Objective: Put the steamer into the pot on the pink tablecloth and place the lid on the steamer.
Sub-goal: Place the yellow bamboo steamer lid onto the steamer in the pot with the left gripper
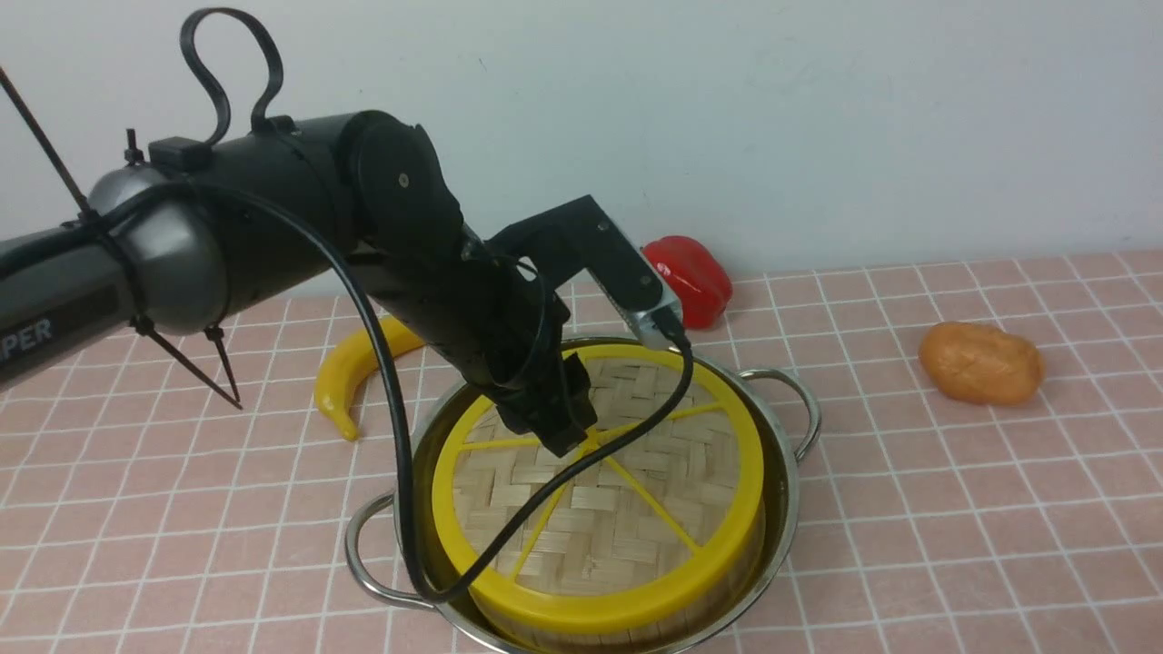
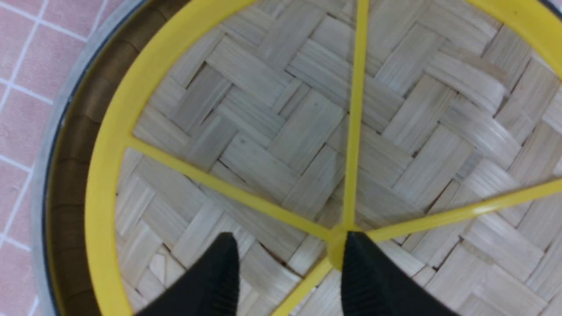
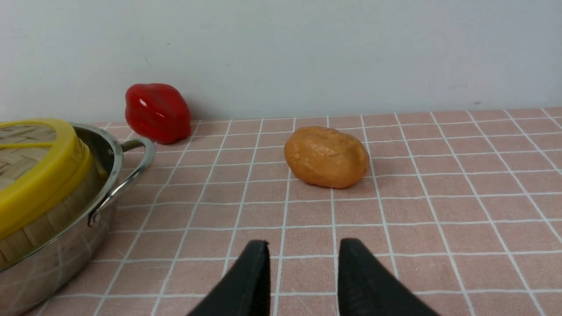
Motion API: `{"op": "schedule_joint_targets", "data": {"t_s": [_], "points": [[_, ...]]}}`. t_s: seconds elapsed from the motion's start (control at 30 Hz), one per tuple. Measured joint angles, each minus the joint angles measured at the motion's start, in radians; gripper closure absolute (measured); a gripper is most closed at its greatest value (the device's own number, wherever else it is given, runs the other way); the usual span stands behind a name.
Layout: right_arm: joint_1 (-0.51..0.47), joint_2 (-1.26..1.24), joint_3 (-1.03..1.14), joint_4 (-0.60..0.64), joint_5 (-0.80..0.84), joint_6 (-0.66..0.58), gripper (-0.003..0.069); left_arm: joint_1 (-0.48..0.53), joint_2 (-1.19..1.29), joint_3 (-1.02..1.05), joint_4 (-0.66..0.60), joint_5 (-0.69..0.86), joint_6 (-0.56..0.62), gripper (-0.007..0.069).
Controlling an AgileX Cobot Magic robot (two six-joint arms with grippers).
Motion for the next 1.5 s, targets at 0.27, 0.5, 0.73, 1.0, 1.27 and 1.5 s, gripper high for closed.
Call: {"op": "schedule_joint_targets", "data": {"t_s": [0.27, 0.5, 0.73, 1.0, 1.27, 1.5], "points": [[0.0, 0.0, 0.0, 0.0, 0.0, 0.0, 0.0419, 0.0, 0.021, -0.004, -0.021, 0.02, -0.006, 0.0423], [0.0, 0.0, 0.0, 0.0, 0.0, 0.0, 0.0419, 0.0, 0.026, -0.009, -0.032, 0.007, -0.006, 0.0427], [0.0, 0.0, 0.0, 0.0, 0.0, 0.0, 0.0419, 0.0, 0.038, -0.009, -0.03, -0.052, -0.006, 0.0427], [0.0, 0.0, 0.0, 0.0, 0.0, 0.0, 0.0419, 0.0, 0.047, -0.009, -0.019, -0.047, -0.006, 0.0426], [0.0, 0.0, 0.0, 0.0, 0.0, 0.0, 0.0419, 0.0, 0.035, -0.003, -0.015, -0.049, -0.006, 0.0421], [0.0, 0.0, 0.0, 0.0, 0.0, 0.0, 0.0419, 0.0, -0.062, -0.002, -0.015, -0.036, -0.035, 0.0405]]}}
